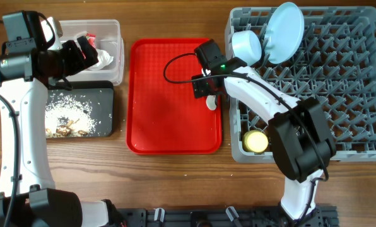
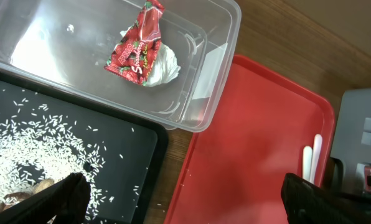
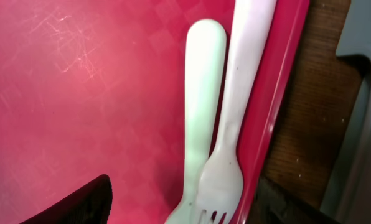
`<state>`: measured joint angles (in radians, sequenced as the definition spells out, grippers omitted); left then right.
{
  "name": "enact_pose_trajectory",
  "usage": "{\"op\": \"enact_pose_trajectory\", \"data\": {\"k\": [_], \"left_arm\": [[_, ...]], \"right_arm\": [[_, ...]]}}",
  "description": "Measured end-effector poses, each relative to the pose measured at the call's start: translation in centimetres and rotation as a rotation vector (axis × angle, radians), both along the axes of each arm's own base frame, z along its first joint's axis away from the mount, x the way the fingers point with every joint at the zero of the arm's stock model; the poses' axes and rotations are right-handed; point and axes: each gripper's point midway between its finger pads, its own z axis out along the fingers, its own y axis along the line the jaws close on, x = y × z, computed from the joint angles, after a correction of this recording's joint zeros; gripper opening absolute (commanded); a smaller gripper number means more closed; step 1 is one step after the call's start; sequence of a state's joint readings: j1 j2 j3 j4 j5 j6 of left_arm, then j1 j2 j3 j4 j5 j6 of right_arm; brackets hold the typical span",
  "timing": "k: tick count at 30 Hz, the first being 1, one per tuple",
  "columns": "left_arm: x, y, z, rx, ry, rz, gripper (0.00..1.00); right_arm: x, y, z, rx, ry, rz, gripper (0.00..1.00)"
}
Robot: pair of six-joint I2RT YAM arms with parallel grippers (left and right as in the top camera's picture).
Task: Sort waste into correct bins and load items into the dishwasher rack
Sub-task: 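Reach the right gripper to the red tray and grasp the white spoon and fork, then carry the spoon and fork into the dish rack and release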
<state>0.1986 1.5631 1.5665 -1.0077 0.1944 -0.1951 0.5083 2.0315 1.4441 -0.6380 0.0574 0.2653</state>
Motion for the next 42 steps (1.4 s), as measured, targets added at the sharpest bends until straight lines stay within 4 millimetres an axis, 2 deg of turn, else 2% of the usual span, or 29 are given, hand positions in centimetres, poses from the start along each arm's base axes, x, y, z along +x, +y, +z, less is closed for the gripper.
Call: {"op": "enact_pose_trajectory", "data": {"k": [6,13,19,23,28,29,42], "left_arm": [[0.0,0.0,0.0,0.000,0.000,0.000,1.00],[0.0,0.0,0.0,0.000,0.000,0.000,1.00],[0.0,0.0,0.0,0.000,0.000,0.000,1.00],[0.0,0.0,0.0,0.000,0.000,0.000,1.00],[0.0,0.0,0.0,0.000,0.000,0.000,1.00],[0.0,0.0,0.0,0.000,0.000,0.000,1.00],[0.0,0.0,0.0,0.000,0.000,0.000,1.00]], "right_arm": [[0.4,0.5,-0.2,0.017,-0.014,0.013,0.75],[-0.3,1.0,-2.8,0.018,0.048,0.032,0.73],[-0.7,1.1,-2.9,0.018,0.063,0.048,0.52],[-1.1,1.3,-3.0,0.014,0.075,0.055,0.27],[-1.5,1.9,-3.0,0.020,0.084,0.074,0.11],[-1.6,2.0,-3.0,0.024,0.087,0.076,0.05],[-2.7,1.6,-2.6,0.002,0.144,0.077,0.04]]}}
